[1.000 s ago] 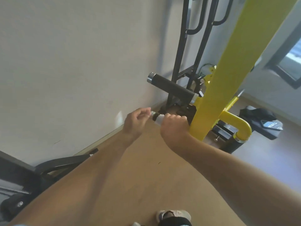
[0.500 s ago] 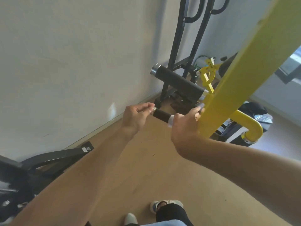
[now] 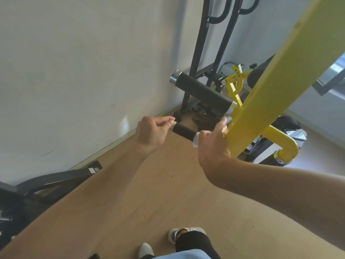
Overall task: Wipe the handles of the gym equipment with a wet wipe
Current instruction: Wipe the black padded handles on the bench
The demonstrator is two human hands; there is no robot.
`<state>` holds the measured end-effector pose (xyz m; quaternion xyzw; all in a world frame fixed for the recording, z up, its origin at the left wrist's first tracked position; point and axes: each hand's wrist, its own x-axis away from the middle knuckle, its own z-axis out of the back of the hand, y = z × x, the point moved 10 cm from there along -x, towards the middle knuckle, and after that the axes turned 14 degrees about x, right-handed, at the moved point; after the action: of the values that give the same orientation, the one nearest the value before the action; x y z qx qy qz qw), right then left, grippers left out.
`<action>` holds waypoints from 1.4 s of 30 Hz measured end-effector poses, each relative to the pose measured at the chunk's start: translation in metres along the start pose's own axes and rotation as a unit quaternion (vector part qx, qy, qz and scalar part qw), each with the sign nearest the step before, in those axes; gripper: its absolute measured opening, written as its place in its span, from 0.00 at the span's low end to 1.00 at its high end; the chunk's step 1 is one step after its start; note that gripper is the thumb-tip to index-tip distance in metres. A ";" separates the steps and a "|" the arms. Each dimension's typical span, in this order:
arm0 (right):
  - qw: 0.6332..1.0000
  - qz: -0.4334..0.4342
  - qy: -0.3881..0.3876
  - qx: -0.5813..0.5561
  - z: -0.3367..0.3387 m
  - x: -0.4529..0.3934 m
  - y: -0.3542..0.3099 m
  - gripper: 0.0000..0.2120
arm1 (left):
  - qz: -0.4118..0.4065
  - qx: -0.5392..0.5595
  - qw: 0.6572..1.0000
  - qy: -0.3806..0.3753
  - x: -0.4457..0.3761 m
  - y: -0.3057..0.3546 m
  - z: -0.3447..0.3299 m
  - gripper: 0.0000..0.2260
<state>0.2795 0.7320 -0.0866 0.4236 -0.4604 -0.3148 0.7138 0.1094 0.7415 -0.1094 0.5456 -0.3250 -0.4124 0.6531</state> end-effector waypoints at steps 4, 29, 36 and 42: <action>0.972 -0.071 0.121 -0.189 0.033 -0.034 0.008 0.20 | -0.009 -0.011 1.000 -0.004 0.003 0.008 -0.004 0.08; 0.988 -0.044 0.083 -0.124 0.019 -0.029 0.007 0.21 | 0.013 0.024 1.000 -0.005 0.010 0.002 -0.014 0.09; 0.983 -0.075 0.073 -0.150 0.006 -0.017 0.011 0.18 | -0.002 -0.002 1.000 0.023 0.012 0.004 -0.006 0.10; 0.999 -0.001 0.011 -0.036 -0.003 0.021 0.016 0.19 | -0.021 -0.004 1.000 0.012 0.015 0.008 -0.019 0.10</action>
<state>0.2906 0.7225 -0.0646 0.4019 -0.4402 -0.3272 0.7333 0.1343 0.7366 -0.1061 0.5541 -0.3041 -0.4210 0.6505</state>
